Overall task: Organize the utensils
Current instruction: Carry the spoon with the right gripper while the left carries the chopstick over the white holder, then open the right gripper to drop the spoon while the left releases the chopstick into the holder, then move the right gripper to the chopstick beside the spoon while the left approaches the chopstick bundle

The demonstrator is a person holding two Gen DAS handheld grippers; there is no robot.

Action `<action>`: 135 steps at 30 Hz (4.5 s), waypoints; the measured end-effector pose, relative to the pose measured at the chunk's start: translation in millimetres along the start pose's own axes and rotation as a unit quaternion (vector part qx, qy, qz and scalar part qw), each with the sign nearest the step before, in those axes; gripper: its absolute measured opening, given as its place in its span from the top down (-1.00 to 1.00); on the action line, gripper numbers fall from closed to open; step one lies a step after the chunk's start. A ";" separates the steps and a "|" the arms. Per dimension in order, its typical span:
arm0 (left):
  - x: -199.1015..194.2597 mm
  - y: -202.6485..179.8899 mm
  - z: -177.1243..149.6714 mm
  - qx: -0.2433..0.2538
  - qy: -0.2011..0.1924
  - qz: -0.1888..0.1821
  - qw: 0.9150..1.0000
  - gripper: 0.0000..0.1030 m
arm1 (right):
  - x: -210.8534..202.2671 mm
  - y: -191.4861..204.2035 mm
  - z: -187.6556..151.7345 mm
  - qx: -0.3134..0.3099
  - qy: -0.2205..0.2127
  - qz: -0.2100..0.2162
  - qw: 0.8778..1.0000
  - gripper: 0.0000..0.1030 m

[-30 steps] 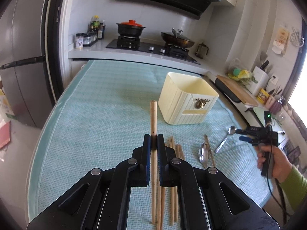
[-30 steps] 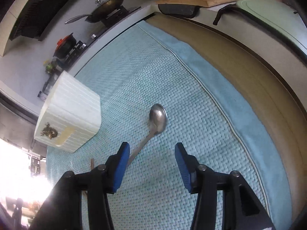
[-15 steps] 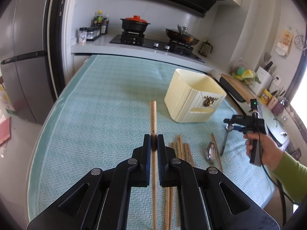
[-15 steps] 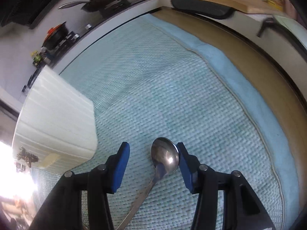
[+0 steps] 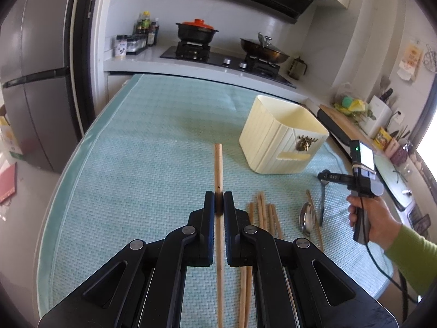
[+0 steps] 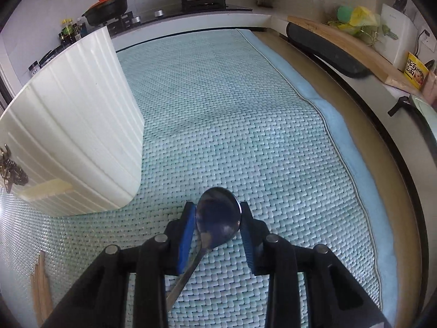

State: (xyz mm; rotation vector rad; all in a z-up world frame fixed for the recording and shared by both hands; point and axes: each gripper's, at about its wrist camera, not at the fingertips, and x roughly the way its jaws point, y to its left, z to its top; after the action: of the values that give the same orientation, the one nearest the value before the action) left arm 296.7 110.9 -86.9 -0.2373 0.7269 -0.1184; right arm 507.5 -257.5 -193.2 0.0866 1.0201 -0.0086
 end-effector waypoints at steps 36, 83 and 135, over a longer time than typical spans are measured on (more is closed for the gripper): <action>-36.7 -46.1 70.1 0.032 -0.053 -0.070 0.996 0.93 | -254.2 -15.6 -41.7 -0.129 -0.256 0.089 0.954 0.94; -60.3 -77.1 190.5 0.081 -0.122 -0.030 0.989 -0.87 | -286.7 28.4 86.5 -0.170 -0.254 0.178 0.935 -0.16; -9.4 -29.9 -111.4 -0.003 0.091 0.038 0.995 -0.97 | -208.4 3.6 -243.6 -0.110 -0.059 0.129 0.984 0.01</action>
State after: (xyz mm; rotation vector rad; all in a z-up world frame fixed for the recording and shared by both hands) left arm 214.3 64.5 -153.7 -0.2053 0.9158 -0.0660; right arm 191.4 -242.2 -142.2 0.0156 0.8803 0.3311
